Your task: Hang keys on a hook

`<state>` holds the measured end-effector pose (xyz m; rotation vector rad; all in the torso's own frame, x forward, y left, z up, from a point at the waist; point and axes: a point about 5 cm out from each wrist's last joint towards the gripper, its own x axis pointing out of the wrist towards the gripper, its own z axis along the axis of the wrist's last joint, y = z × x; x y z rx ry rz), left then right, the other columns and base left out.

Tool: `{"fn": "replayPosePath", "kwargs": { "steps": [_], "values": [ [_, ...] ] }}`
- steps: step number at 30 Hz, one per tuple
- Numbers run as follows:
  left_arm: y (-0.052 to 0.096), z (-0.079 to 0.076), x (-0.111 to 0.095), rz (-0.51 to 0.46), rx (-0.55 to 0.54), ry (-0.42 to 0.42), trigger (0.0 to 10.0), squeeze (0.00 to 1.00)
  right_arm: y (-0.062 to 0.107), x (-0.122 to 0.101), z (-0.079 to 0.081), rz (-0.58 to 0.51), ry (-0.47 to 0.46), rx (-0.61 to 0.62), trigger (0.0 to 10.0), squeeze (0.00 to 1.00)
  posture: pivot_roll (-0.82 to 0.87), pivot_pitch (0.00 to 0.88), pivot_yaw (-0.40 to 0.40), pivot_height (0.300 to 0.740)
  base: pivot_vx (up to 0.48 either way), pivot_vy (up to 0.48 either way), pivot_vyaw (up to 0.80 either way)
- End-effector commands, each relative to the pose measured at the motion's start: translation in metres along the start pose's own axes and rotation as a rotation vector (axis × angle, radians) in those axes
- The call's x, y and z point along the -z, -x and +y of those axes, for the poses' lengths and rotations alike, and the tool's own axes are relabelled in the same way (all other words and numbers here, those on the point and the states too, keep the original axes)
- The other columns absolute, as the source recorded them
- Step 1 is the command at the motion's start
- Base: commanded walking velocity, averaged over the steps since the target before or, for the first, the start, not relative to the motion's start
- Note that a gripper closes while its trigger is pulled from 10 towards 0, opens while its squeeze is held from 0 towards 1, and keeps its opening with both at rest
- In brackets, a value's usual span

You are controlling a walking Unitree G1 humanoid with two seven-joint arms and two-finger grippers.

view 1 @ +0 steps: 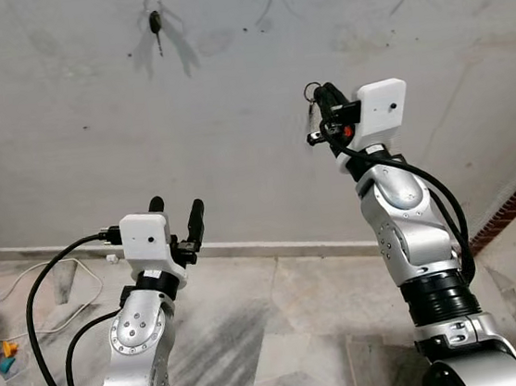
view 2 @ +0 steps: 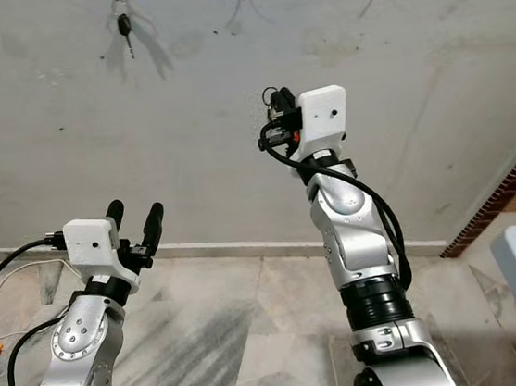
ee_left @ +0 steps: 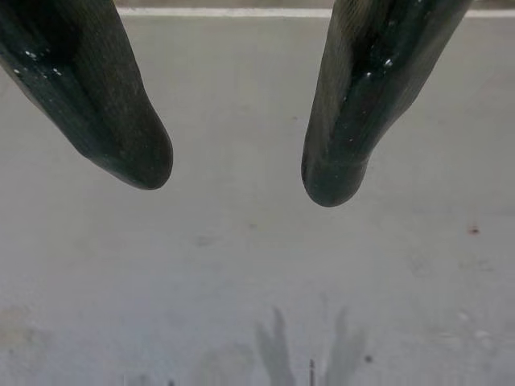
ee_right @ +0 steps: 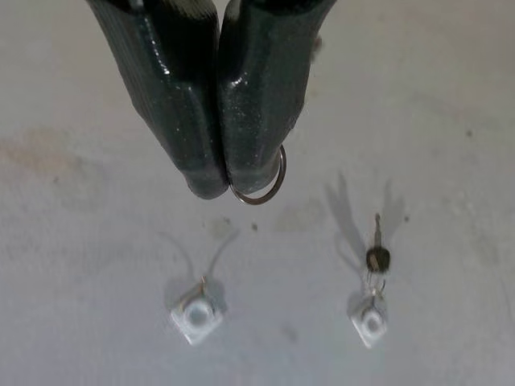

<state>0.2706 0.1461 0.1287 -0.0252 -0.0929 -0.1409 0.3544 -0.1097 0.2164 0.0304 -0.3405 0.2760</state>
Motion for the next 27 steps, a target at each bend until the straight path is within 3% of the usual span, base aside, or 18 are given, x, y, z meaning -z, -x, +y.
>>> {"fn": "replayPosePath", "kwargs": {
  "steps": [1,17,23,27],
  "values": [
    [0.0,-0.002,-0.001,-0.003,0.018,-0.005,10.0,0.0,0.001,-0.005,-0.003,-0.024,0.01,0.008,10.0,0.0,0.1,0.121,0.001,0.74,0.352,0.0,0.0],
    [0.002,-0.001,0.003,0.015,0.006,-0.005,10.0,0.0,0.001,-0.004,-0.004,-0.022,0.015,0.01,10.0,0.0,0.1,0.124,-0.003,0.74,0.37,0.0,0.0],
    [0.005,-0.001,0.006,0.017,-0.004,-0.011,10.0,0.0,0.003,-0.003,-0.005,-0.017,0.017,0.011,10.0,0.0,0.1,0.125,-0.005,0.74,0.0,0.0,0.0],
    [0.008,0.005,0.011,0.034,-0.054,-0.057,10.0,0.0,0.004,-0.002,-0.004,-0.016,0.018,-0.003,10.0,0.0,0.1,0.124,-0.005,0.74,0.0,0.0,0.0]
  ]
}}
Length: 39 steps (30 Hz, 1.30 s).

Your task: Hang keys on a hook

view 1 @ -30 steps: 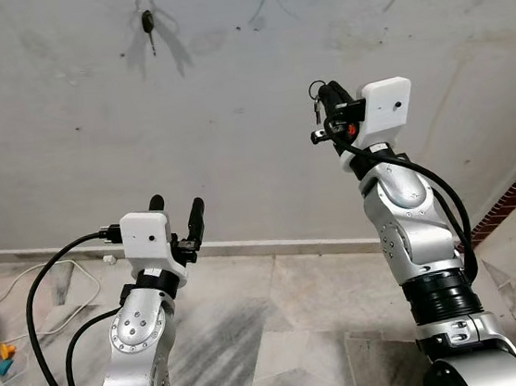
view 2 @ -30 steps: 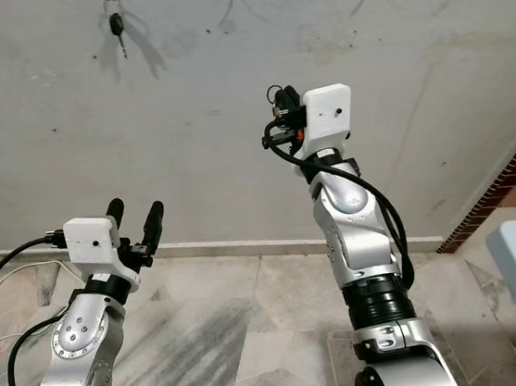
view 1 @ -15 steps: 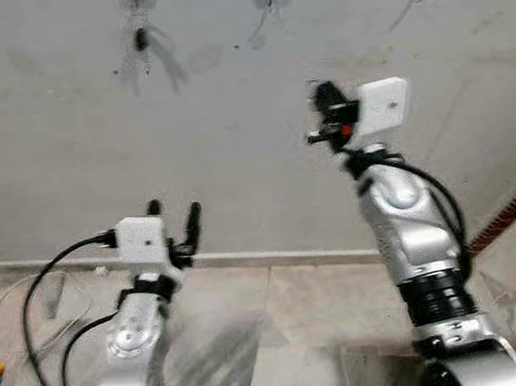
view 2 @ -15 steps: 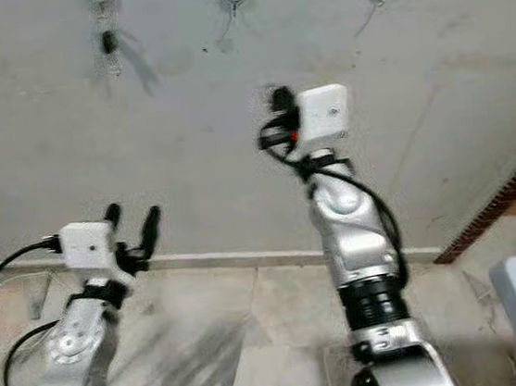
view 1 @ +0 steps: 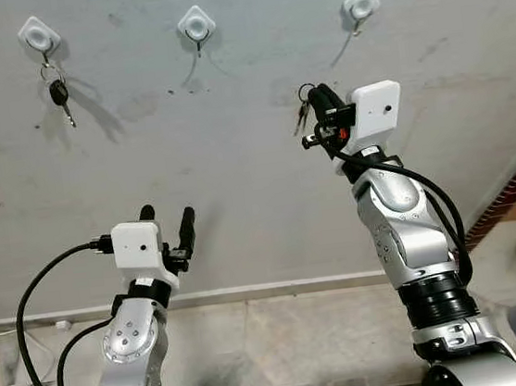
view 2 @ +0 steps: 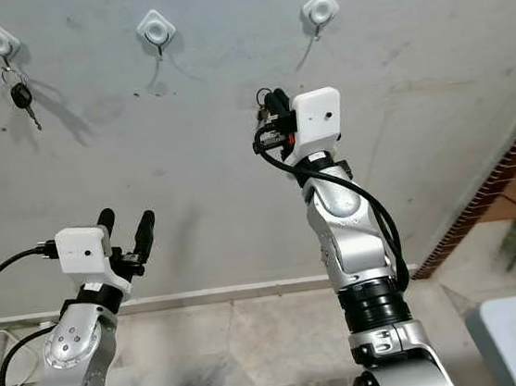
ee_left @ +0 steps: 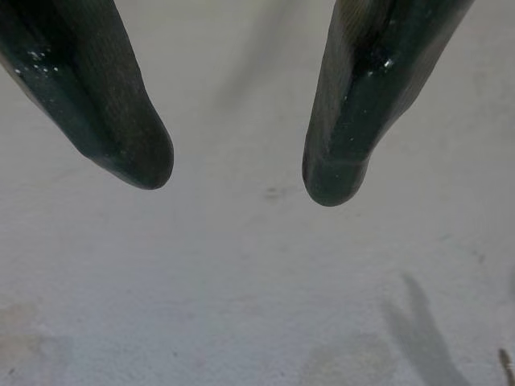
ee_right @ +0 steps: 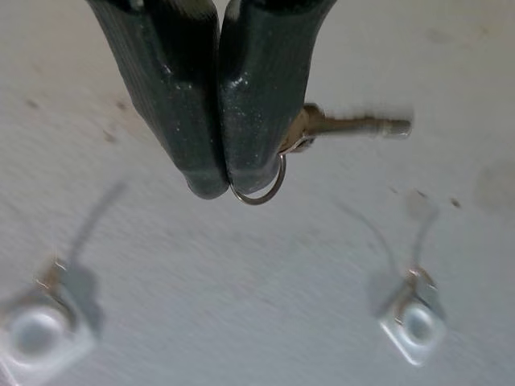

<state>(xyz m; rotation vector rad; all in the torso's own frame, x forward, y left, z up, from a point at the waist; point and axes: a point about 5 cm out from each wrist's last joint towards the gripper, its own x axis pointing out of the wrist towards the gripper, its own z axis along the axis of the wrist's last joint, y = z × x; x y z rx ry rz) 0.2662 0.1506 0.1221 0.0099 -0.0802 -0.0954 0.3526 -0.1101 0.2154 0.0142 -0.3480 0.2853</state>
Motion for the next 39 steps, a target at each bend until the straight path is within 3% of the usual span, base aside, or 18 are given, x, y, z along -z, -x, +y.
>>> {"fn": "replayPosePath", "kwargs": {
  "steps": [1,3,11,21,39],
  "values": [
    [0.003,0.003,0.006,0.023,-0.027,-0.031,10.0,0.0,0.002,-0.003,-0.003,-0.013,0.0,0.003,10.0,0.0,0.1,0.124,-0.005,0.74,0.0,0.0,0.0],
    [0.005,0.01,0.011,0.038,-0.076,-0.065,10.0,0.0,0.001,-0.003,0.0,-0.019,-0.011,-0.02,10.0,0.0,0.1,0.124,-0.006,0.74,0.0,0.0,0.0],
    [0.004,0.014,0.011,0.048,-0.107,-0.017,10.0,0.0,0.0,-0.003,0.002,-0.014,-0.009,-0.028,10.0,0.0,0.11,0.12,-0.012,0.74,0.0,0.0,0.0],
    [0.004,0.015,0.013,0.062,-0.108,-0.016,10.0,0.0,0.0,-0.002,0.003,-0.009,-0.008,-0.025,10.0,0.0,0.11,0.122,-0.007,0.74,0.0,-0.106,0.0],
    [0.003,0.012,0.015,0.08,-0.09,-0.011,10.0,0.0,0.002,-0.001,-0.001,-0.004,-0.002,0.002,10.0,0.0,0.1,0.129,0.0,0.74,0.0,0.351,0.0]
  ]
}}
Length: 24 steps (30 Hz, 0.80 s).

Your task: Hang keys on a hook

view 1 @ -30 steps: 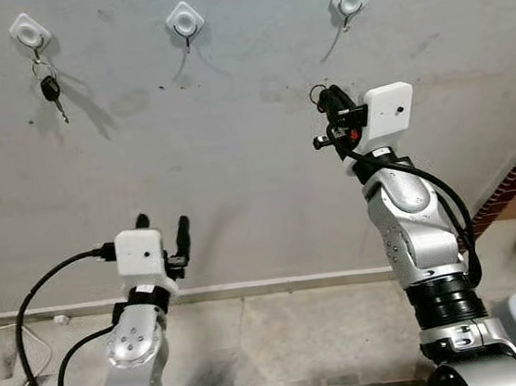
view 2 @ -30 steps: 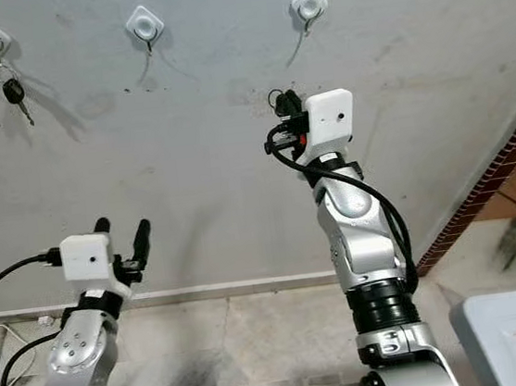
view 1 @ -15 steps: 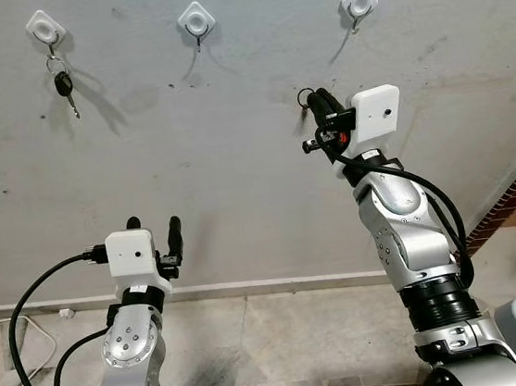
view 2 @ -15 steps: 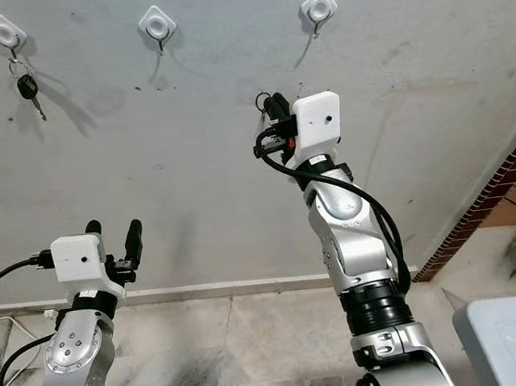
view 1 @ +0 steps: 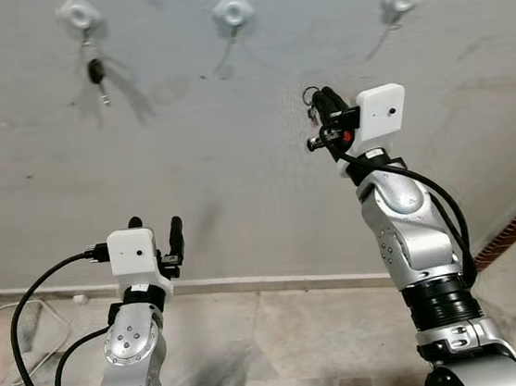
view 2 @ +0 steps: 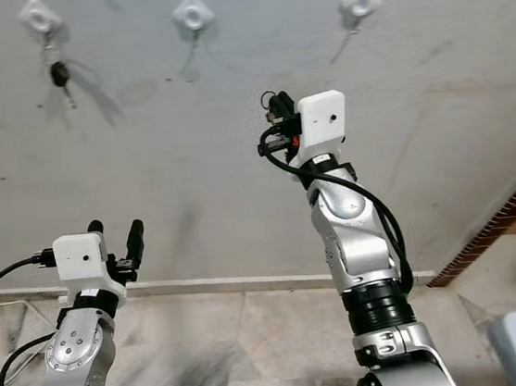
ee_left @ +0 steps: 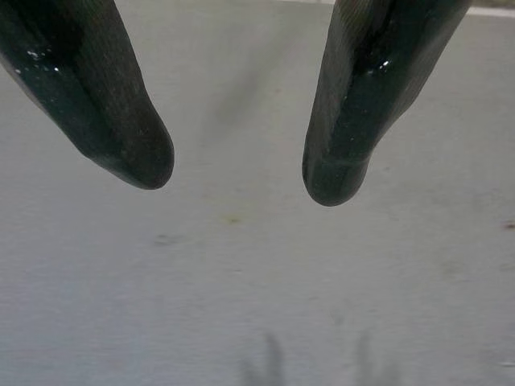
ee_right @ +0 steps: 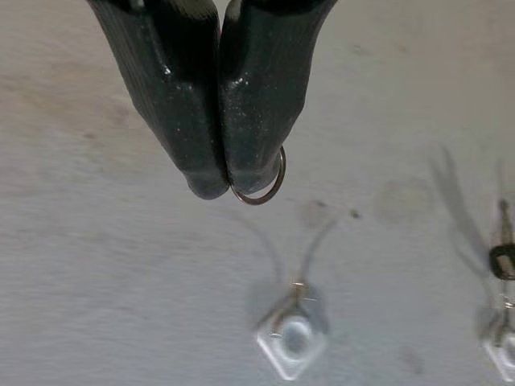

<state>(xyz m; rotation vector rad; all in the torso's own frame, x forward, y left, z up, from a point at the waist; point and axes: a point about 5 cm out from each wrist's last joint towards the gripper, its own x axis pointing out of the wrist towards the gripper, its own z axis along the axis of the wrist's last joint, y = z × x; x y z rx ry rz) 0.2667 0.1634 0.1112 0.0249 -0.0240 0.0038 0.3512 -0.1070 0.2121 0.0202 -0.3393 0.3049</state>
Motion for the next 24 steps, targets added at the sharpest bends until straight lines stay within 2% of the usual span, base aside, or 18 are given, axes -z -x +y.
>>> {"fn": "replayPosePath", "kwargs": {
  "steps": [1,13,17,22,24],
  "values": [
    [0.001,-0.001,0.004,0.027,0.005,0.007,10.0,0.0,0.0,-0.004,-0.005,-0.011,0.009,0.021,10.0,0.0,0.1,0.129,0.0,0.74,0.0,0.345,0.0],
    [0.0,-0.003,0.006,0.037,0.016,0.007,10.0,0.0,0.001,-0.004,-0.006,-0.01,0.013,0.029,10.0,0.0,0.1,0.131,0.002,0.74,0.0,0.458,0.0],
    [0.0,-0.003,0.006,0.039,0.019,0.008,10.0,0.0,0.001,-0.004,-0.007,-0.01,0.015,0.03,10.0,0.0,0.1,0.132,0.002,0.74,0.0,0.294,0.0],
    [0.0,-0.006,0.011,0.054,0.033,-0.02,10.0,0.0,0.001,-0.004,-0.007,-0.009,0.016,0.036,10.0,0.0,0.1,0.133,0.003,0.74,0.0,0.0,0.0],
    [0.001,-0.009,0.027,0.115,0.035,-0.002,10.0,0.0,0.0,-0.004,-0.007,-0.01,0.014,0.035,10.0,0.0,0.1,0.133,0.0,0.74,0.0,0.0,0.0]
  ]
}}
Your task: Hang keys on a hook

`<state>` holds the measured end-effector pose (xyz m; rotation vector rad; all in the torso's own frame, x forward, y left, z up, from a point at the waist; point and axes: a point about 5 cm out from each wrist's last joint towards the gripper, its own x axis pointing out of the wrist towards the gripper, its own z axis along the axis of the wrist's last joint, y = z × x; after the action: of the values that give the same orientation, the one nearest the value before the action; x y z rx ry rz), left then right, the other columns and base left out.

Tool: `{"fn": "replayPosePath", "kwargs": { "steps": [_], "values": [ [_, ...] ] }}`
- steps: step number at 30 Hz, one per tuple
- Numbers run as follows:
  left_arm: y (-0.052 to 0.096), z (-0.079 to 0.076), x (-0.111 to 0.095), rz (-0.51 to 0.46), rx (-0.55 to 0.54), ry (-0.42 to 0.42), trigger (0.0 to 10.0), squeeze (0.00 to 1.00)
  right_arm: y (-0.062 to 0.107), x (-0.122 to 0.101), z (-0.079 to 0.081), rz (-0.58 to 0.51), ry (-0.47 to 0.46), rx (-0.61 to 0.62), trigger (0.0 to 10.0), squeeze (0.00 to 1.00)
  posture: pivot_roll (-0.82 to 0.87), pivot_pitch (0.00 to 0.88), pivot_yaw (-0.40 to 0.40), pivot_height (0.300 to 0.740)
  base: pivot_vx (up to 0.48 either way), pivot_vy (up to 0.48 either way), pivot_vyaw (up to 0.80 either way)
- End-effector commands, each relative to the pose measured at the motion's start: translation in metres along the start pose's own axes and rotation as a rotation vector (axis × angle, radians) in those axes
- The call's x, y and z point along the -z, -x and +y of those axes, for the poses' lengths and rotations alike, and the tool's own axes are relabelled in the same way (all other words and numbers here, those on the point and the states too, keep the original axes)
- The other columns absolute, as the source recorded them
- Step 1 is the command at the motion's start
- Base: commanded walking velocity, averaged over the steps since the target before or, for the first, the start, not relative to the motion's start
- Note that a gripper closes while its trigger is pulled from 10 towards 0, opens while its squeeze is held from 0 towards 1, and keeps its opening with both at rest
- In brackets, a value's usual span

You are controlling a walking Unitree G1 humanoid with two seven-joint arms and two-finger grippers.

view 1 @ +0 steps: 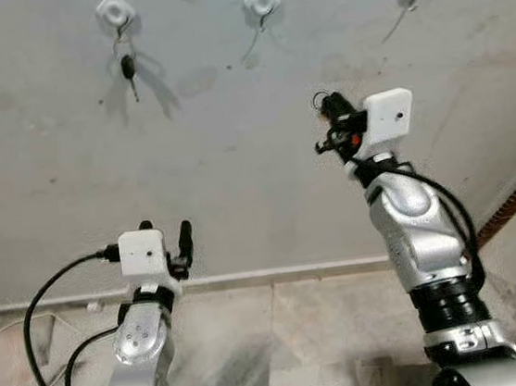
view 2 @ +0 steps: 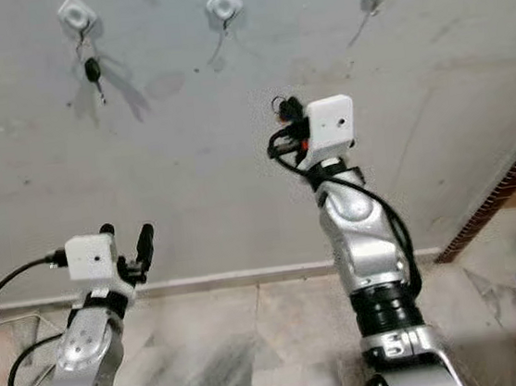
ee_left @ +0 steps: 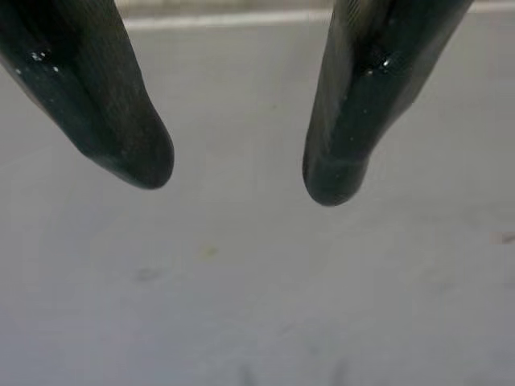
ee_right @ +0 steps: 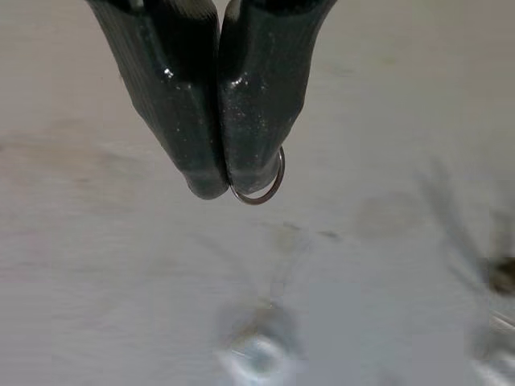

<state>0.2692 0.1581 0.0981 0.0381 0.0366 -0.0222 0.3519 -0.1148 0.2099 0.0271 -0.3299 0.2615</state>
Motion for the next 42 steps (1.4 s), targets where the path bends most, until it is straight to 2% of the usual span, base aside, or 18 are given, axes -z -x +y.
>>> {"fn": "replayPosePath", "kwargs": {
  "steps": [1,2,4,7,8,9,10,11,12,14,16,17,18,22,25,27,35,42],
  "values": [
    [0.002,-0.004,0.021,0.086,0.011,-0.001,10.0,0.0,-0.002,-0.006,0.001,-0.018,0.014,-0.01,10.0,0.0,0.1,0.131,-0.002,0.74,0.0,0.0,0.0],
    [0.002,-0.003,0.031,0.131,0.009,-0.03,10.0,0.0,-0.003,-0.006,0.002,-0.019,0.013,-0.012,10.0,0.0,0.1,0.131,-0.002,0.74,0.0,0.0,0.0],
    [0.003,-0.004,0.042,0.171,0.013,0.024,10.0,0.0,-0.003,-0.006,0.003,-0.021,0.012,-0.015,10.0,0.0,0.09,0.131,-0.005,0.74,0.0,0.0,0.0],
    [0.006,-0.006,0.067,0.28,0.026,0.054,10.0,0.0,-0.004,-0.008,0.003,-0.029,0.011,-0.019,10.0,0.0,0.09,0.129,-0.01,0.74,0.0,0.0,0.0],
    [0.006,-0.006,0.067,0.28,0.026,0.054,10.0,0.0,-0.004,-0.008,0.003,-0.029,0.011,-0.019,10.0,0.0,0.09,0.129,-0.01,0.74,0.0,0.0,0.0],
    [0.012,-0.01,0.092,0.386,0.063,0.042,10.0,0.0,-0.006,-0.01,0.004,-0.037,0.008,-0.022,10.0,0.0,0.09,0.128,-0.014,0.74,0.0,0.0,0.0],
    [0.014,-0.012,0.1,0.422,0.075,0.041,10.0,0.0,-0.006,-0.011,0.005,-0.04,0.007,-0.024,10.0,0.0,0.09,0.127,-0.015,0.74,0.0,0.0,0.0],
    [0.014,-0.012,0.1,0.422,0.075,0.041,10.0,0.0,-0.006,-0.011,0.005,-0.04,0.007,-0.024,10.0,0.0,0.09,0.127,-0.015,0.74,0.0,0.0,0.0],
    [0.021,-0.016,0.115,0.485,0.106,0.017,10.0,0.0,-0.007,-0.013,0.006,-0.047,0.005,-0.026,10.0,0.0,0.09,0.126,-0.015,0.74,0.0,0.0,0.0],
    [0.03,-0.018,0.131,0.563,0.133,-0.036,10.0,0.0,-0.008,-0.015,0.007,-0.057,0.002,-0.03,10.0,0.0,0.08,0.125,-0.016,0.74,0.0,0.0,0.0],
    [0.045,-0.018,0.151,0.655,0.169,-0.124,10.0,0.0,-0.009,-0.017,0.008,-0.065,-0.001,-0.031,10.0,0.0,0.08,0.124,-0.016,0.74,0.0,0.0,0.0],
    [0.048,-0.016,0.155,0.675,0.164,-0.144,10.0,0.0,-0.009,-0.018,0.009,-0.067,-0.001,-0.032,10.0,0.0,0.08,0.125,-0.016,0.74,0.0,0.0,0.0],
    [0.054,-0.015,0.16,0.704,0.171,-0.129,10.0,0.0,-0.009,-0.018,0.009,-0.068,0.0,-0.032,10.0,0.0,0.08,0.125,-0.016,0.74,0.0,0.0,0.0],
    [0.065,-0.011,0.17,0.753,0.212,-0.165,10.0,0.0,-0.008,-0.018,0.009,-0.066,0.007,-0.032,10.0,0.0,0.07,0.131,-0.013,0.74,0.0,0.0,0.0],
    [0.077,-0.001,0.178,0.809,0.198,-0.117,10.0,0.0,-0.006,-0.017,0.01,-0.063,0.006,-0.033,10.0,0.0,0.06,0.134,-0.011,0.74,0.0,0.0,0.0],
    [0.082,0.006,0.182,0.835,0.203,-0.13,10.0,0.0,-0.006,-0.017,0.01,-0.061,0.006,-0.033,10.0,0.0,0.06,0.132,-0.012,0.74,0.0,0.0,0.0],
    [0.088,0.011,0.186,0.86,0.2,-0.139,10.0,0.0,-0.005,-0.016,0.01,-0.059,0.009,-0.037,10.0,0.0,0.06,0.128,-0.015,0.74,0.0,0.0,0.0],
    [0.087,0.011,0.186,0.837,0.197,-0.13,10.0,0.0,-0.006,-0.016,0.011,-0.057,0.012,-0.042,10.0,0.0,0.06,0.125,-0.017,0.74,0.0,0.0,0.0]
  ]
}}
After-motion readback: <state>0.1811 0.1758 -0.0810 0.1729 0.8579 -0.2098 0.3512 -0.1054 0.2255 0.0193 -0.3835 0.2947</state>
